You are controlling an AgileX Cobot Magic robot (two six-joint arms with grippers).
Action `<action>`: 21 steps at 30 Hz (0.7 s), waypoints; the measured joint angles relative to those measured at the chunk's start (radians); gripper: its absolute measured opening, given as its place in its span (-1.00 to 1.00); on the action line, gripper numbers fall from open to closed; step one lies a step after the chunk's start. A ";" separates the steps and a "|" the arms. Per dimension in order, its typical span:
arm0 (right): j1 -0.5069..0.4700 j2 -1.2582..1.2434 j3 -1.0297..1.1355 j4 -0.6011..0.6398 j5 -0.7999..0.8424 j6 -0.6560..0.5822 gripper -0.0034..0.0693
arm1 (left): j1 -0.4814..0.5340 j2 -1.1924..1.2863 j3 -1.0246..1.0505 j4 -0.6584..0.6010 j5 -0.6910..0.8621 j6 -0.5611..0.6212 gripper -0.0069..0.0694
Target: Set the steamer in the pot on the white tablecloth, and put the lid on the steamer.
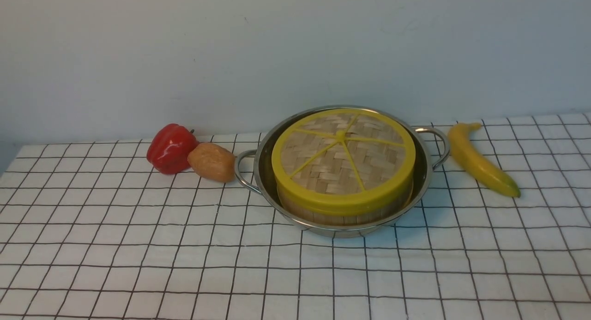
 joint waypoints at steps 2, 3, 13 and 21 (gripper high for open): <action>0.000 0.000 0.000 -0.001 0.015 0.000 -0.25 | 0.000 0.000 0.000 0.000 0.000 0.000 -0.19; 0.000 0.000 0.000 -0.001 0.022 0.001 -0.25 | 0.000 0.000 0.000 0.000 0.000 0.000 -0.19; 0.000 0.000 0.001 0.002 0.065 0.003 -0.25 | 0.000 0.000 0.000 0.000 0.000 0.000 -0.18; 0.000 0.000 0.001 0.002 0.065 0.004 -0.25 | 0.000 0.000 0.000 0.000 0.000 0.000 -0.18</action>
